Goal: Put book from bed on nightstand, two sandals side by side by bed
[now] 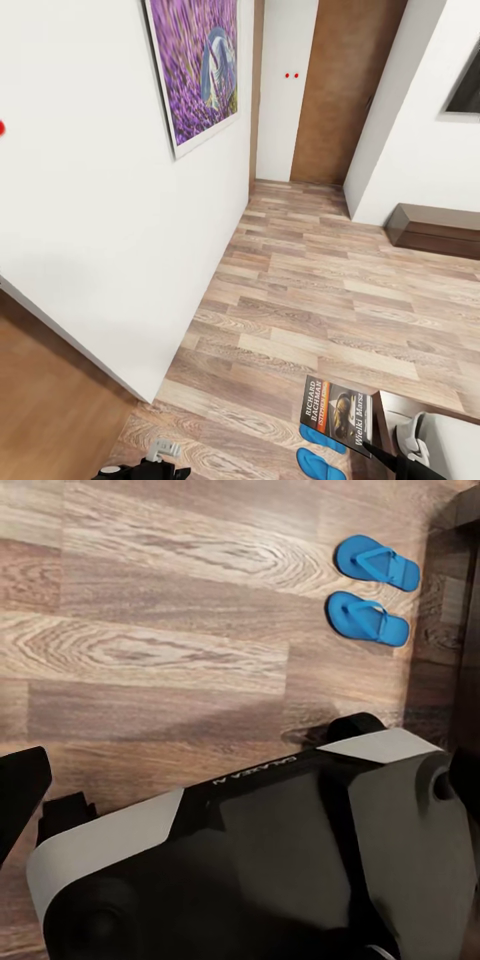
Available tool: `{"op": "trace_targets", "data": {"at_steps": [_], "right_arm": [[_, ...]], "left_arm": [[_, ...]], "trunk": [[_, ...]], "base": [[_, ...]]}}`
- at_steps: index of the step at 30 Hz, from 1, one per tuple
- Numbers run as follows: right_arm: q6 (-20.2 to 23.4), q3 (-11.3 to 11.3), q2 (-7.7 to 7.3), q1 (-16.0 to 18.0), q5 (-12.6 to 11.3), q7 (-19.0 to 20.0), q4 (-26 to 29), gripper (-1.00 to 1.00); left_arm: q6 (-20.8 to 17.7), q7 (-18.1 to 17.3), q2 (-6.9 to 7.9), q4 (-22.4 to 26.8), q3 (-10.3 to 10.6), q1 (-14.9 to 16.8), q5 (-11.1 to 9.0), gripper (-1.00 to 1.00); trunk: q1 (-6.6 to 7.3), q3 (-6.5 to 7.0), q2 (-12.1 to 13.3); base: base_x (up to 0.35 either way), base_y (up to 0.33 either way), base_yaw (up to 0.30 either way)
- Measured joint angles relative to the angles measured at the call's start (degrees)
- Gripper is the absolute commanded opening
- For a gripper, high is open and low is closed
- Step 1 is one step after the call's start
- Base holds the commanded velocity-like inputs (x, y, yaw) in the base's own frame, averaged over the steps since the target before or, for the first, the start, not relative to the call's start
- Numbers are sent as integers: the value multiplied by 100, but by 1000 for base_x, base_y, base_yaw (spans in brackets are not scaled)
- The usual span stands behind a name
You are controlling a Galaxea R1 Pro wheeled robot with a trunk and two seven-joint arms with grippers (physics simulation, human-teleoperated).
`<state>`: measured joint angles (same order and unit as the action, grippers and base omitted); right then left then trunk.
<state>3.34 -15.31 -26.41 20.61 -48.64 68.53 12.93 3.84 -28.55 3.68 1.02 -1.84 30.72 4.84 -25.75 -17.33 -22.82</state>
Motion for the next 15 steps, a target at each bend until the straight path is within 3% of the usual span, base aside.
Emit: {"op": "trace_targets", "data": {"at_steps": [15], "right_arm": [[0, 0, 0, 0, 0, -1, 0, -100]], "left_arm": [[0, 3, -29, 0, -4, 0, 0, 100]], "trunk": [[0, 139, 0]], "base": [[0, 0, 0]]}}
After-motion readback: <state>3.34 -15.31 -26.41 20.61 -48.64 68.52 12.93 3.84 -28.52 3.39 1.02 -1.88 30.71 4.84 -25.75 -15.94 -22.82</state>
